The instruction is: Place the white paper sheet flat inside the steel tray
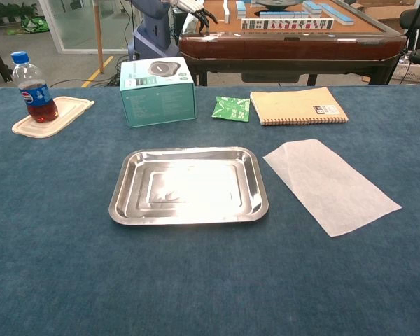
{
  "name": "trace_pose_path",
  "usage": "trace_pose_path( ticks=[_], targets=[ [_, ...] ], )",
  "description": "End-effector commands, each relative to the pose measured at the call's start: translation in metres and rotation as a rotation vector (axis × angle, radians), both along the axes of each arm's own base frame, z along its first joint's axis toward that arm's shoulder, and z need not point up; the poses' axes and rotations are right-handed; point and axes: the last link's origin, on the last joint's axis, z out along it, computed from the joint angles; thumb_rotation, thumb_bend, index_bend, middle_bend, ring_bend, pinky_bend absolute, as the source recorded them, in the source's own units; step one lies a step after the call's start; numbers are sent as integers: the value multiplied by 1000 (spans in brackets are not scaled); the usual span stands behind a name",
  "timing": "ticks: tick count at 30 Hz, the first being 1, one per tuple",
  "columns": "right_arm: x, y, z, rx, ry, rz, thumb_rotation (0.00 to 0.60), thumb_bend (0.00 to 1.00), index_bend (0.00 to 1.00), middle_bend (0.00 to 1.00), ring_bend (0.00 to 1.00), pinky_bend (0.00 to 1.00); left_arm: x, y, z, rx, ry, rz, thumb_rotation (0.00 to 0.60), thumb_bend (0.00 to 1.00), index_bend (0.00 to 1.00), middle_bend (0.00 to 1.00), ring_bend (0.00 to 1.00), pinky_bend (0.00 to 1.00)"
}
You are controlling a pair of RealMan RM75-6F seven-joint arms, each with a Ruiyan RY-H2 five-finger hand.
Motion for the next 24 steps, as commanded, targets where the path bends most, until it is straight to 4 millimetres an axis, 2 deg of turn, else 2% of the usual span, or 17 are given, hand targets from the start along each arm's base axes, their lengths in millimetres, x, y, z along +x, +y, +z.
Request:
trace_pose_path(
  ticks=[1, 13, 24],
  targets=[
    [1, -1, 0, 7, 2, -1, 600, 82, 162, 238, 79, 198, -1, 0, -2, -10, 1, 4, 600, 310, 195, 116, 137, 111],
    [9, -14, -13, 69, 25, 45, 600, 82, 161, 229, 79, 198, -1, -2, 0, -8, 4, 5, 600, 310, 195, 116, 137, 111],
    [31, -47, -54, 204, 45, 162, 600, 82, 162, 213, 79, 198, 1, -4, -1, -14, -1, -2, 600, 310, 195, 116, 137, 111]
  ],
)
